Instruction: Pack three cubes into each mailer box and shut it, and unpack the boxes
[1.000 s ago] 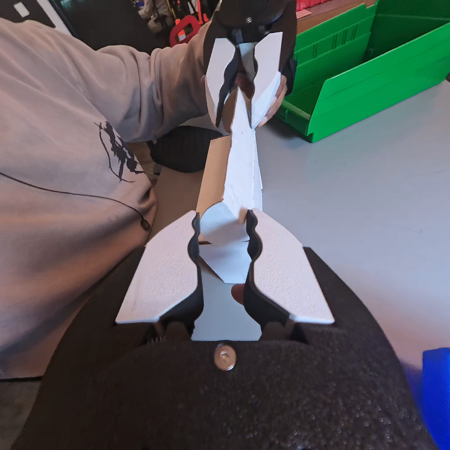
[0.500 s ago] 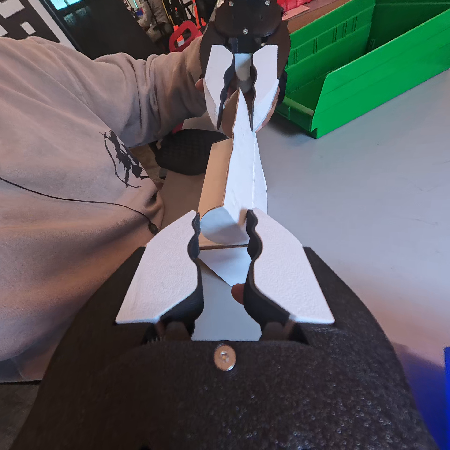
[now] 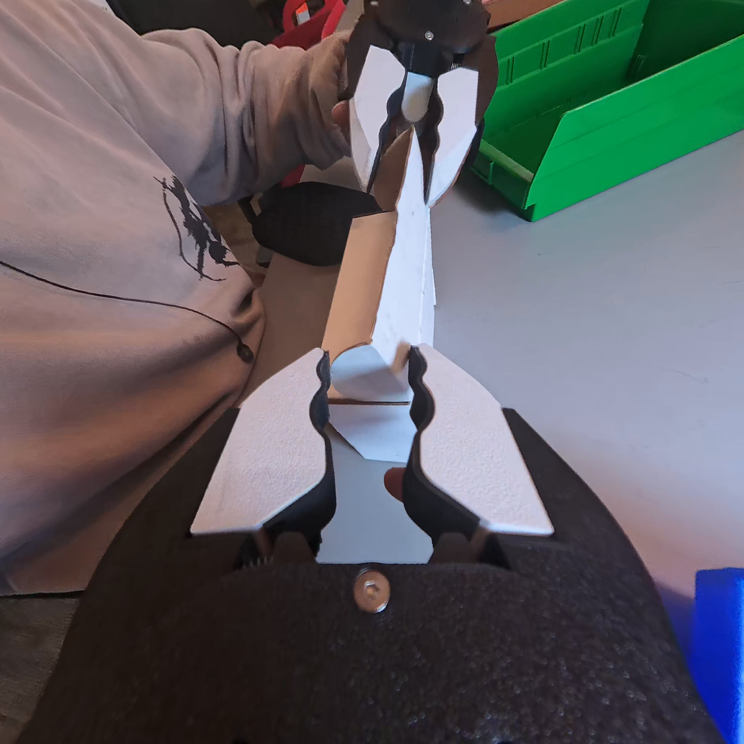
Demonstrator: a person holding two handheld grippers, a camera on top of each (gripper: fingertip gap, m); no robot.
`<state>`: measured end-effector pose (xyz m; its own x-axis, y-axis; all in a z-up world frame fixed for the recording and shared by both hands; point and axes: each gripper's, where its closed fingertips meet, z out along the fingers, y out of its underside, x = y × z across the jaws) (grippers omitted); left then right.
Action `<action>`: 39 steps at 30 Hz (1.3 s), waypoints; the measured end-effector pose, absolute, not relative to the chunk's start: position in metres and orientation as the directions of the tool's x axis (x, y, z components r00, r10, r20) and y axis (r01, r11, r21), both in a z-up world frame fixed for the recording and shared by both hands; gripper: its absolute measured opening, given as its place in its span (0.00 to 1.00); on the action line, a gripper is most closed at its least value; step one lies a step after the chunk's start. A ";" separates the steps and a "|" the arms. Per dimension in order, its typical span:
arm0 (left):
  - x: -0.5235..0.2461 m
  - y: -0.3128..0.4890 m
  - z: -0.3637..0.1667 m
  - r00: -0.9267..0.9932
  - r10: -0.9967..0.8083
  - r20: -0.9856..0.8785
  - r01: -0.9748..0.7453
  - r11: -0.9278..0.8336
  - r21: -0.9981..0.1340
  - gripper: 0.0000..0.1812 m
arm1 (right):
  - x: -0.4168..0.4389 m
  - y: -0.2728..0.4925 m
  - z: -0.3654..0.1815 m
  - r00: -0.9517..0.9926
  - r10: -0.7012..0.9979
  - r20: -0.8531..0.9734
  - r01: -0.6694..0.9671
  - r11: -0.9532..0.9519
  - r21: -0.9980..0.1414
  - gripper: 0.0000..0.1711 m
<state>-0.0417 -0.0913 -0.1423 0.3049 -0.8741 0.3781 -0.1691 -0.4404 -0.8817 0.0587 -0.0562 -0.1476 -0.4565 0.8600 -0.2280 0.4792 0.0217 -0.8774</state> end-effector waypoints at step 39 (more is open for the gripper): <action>-0.042 -0.132 -0.133 0.309 -0.909 -0.279 -0.498 0.095 -0.862 0.32 | 0.069 -0.079 -0.139 -0.367 0.902 0.228 0.398 0.373 -0.838 0.34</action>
<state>-0.0422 -0.1319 -0.1327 0.3092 -0.9093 -0.2787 -0.4981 0.0948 -0.8619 0.0692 -0.0789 -0.1389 -0.3667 0.9020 0.2277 0.3978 0.3733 -0.8381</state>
